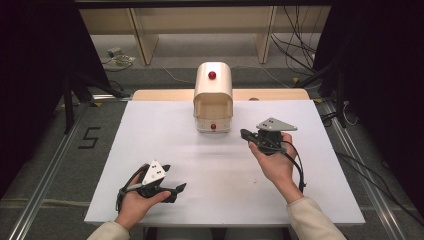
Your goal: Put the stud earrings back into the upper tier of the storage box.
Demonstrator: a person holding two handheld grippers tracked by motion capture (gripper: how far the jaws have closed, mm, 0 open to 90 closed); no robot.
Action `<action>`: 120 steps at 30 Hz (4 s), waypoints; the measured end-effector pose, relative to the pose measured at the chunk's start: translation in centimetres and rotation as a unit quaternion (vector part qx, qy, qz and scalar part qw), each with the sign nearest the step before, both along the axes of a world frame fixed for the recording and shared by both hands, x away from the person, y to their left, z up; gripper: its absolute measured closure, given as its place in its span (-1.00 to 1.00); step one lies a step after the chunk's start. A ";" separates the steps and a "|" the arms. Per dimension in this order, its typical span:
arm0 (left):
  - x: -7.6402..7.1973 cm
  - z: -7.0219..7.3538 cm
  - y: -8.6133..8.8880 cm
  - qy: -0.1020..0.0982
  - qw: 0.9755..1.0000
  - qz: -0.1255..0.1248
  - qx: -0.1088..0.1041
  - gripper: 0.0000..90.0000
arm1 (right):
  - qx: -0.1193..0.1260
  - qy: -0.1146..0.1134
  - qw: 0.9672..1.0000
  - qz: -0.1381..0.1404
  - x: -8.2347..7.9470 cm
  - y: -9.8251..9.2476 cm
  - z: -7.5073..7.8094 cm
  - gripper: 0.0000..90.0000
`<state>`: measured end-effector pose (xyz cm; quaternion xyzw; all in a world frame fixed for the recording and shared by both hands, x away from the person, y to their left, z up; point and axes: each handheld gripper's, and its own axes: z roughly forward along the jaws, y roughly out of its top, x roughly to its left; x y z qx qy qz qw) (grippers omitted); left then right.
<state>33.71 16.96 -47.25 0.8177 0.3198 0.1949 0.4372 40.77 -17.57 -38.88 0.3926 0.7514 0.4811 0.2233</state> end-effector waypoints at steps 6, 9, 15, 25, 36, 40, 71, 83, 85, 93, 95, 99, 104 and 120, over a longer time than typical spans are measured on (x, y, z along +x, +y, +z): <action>0.0 0.0 -0.1 -0.001 1.000 -0.001 -0.001 -0.63 | -0.002 0.001 1.000 -0.001 -0.1 0.2 0.2 1.00; 0.0 0.0 -0.1 -0.001 1.000 0.000 0.000 -0.63 | -0.001 -0.001 1.000 0.001 0.1 0.3 0.1 1.00; 0.0 0.0 -0.1 -0.001 1.000 0.000 0.000 -0.63 | 0.001 -0.001 1.000 0.001 0.1 0.4 0.2 1.00; 0.0 0.0 -0.1 0.000 1.000 -0.001 0.000 -0.63 | 0.001 -0.003 1.000 0.002 0.2 0.7 0.4 1.00; -0.1 0.0 -0.2 0.000 1.000 0.000 0.000 -0.63 | 0.007 -0.007 1.000 0.002 0.5 1.0 0.6 1.00; -0.1 0.0 -0.2 0.000 1.000 0.000 -0.001 -0.63 | 0.008 -0.008 1.000 0.003 0.7 1.3 0.8 1.00; -0.1 0.0 -0.1 -0.001 1.000 0.002 -0.002 -0.63 | 0.009 -0.017 1.000 0.000 1.7 2.0 2.2 1.00; -0.1 0.0 -0.1 0.000 1.000 0.002 -0.003 -0.63 | 0.010 -0.022 1.000 -0.001 2.1 2.2 2.6 1.00; -0.1 0.0 -0.1 0.000 1.000 0.002 -0.003 -0.63 | 0.010 -0.021 1.000 -0.002 2.2 2.3 2.7 1.00; -0.1 0.0 -0.1 0.000 1.000 0.002 -0.003 -0.63 | 0.009 -0.027 1.000 -0.002 3.0 2.9 3.2 1.00; -0.1 0.0 -0.1 0.001 1.000 0.002 -0.003 -0.63 | 0.012 -0.024 1.000 -0.002 3.1 3.1 3.3 1.00; -0.1 0.0 -0.1 0.001 1.000 0.001 -0.004 -0.63 | 0.010 -0.027 1.000 0.000 3.5 3.5 3.7 1.00; -0.1 0.0 -0.1 0.001 1.000 0.001 -0.004 -0.63 | 0.009 -0.027 1.000 -0.001 4.0 3.9 3.9 1.00; -0.1 0.0 0.0 0.001 1.000 0.002 -0.005 -0.63 | -0.007 -0.017 1.000 0.003 5.8 5.3 3.8 1.00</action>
